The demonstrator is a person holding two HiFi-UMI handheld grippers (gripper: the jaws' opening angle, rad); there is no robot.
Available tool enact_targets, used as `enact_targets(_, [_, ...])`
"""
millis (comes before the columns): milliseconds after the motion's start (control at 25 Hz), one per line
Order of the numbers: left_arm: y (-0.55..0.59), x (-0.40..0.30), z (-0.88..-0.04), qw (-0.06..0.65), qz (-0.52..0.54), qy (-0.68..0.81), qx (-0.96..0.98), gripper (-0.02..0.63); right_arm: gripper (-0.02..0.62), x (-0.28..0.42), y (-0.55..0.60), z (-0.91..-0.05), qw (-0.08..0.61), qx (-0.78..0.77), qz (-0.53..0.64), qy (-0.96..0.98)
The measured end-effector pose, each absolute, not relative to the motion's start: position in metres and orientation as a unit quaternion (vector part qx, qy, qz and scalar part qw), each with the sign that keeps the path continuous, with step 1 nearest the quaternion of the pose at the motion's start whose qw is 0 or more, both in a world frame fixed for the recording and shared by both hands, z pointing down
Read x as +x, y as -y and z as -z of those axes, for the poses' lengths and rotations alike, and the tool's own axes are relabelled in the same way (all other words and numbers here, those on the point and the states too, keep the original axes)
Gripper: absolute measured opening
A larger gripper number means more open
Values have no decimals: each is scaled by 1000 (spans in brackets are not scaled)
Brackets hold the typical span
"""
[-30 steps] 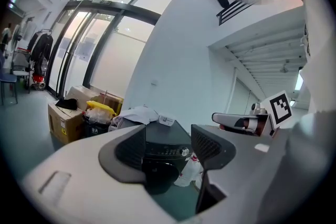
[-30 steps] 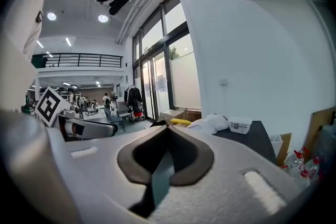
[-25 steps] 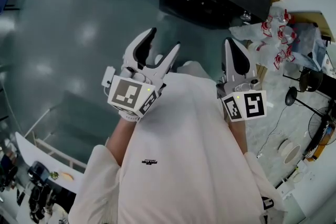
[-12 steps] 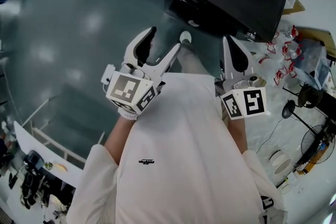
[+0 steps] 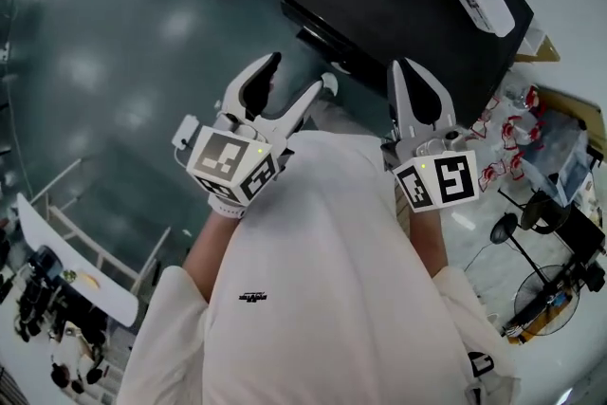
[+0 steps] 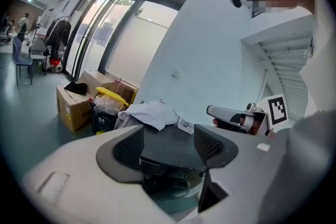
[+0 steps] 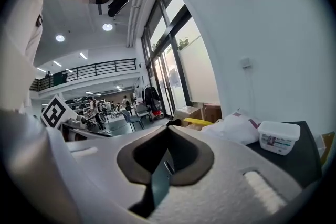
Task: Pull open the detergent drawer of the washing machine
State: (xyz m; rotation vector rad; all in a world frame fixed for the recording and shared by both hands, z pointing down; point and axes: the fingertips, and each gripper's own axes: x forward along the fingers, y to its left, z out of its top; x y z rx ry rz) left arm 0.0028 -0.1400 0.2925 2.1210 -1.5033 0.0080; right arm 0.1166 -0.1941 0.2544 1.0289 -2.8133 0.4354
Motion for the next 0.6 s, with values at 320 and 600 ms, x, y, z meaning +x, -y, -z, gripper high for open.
enact_targets(320, [165,-15,-316,342,88,613,707,308,5,99,238,-268,77,239,-145,957])
enact_targets(600, [181,-20,-348,412,178,588,673,293,5,67,256,-272,88,181,-143,969])
